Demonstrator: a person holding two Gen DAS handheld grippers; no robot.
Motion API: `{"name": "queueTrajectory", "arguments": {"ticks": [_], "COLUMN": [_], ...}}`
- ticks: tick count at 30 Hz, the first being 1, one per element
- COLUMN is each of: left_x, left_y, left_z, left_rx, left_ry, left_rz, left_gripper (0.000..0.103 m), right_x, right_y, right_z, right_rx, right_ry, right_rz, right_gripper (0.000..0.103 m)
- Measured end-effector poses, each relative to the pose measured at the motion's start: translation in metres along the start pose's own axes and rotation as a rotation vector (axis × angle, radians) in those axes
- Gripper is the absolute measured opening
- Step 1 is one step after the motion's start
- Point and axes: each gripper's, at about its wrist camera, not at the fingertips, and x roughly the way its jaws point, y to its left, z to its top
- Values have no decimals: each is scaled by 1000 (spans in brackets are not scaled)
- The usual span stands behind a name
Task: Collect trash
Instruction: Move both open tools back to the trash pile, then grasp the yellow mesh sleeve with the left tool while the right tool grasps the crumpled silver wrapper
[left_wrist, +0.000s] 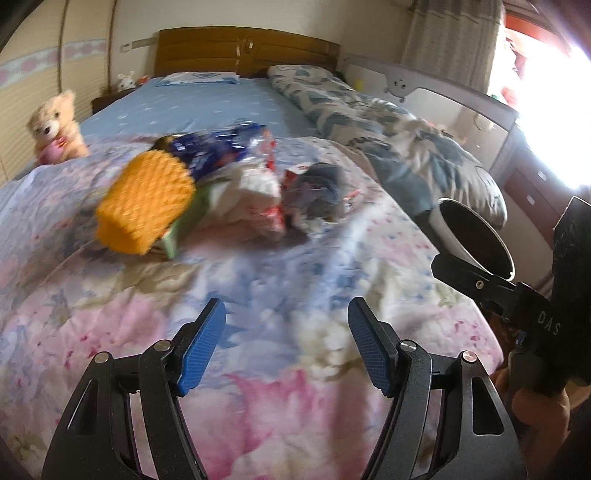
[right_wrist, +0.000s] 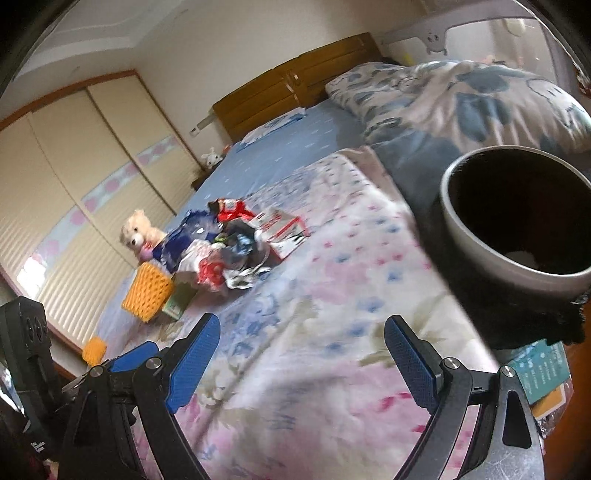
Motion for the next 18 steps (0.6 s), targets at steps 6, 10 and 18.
{"name": "queueTrajectory", "arguments": {"ticks": [6, 10, 18], "left_x": [-4, -5, -6], "left_y": [28, 46, 71], "left_z": [-2, -1, 5], "left_rx": [-47, -80, -127], "left_ry": [-11, -12, -21], "left_rz": [42, 65, 112], "left_gripper": [70, 70, 70], "right_x": [18, 30, 51], "right_y": [21, 35, 54], "right_z": [-1, 0, 5], "right_rx": [-31, -61, -97], "right_ry": [16, 26, 36], "right_rz": [17, 24, 38], "right_gripper": [92, 92, 92]}}
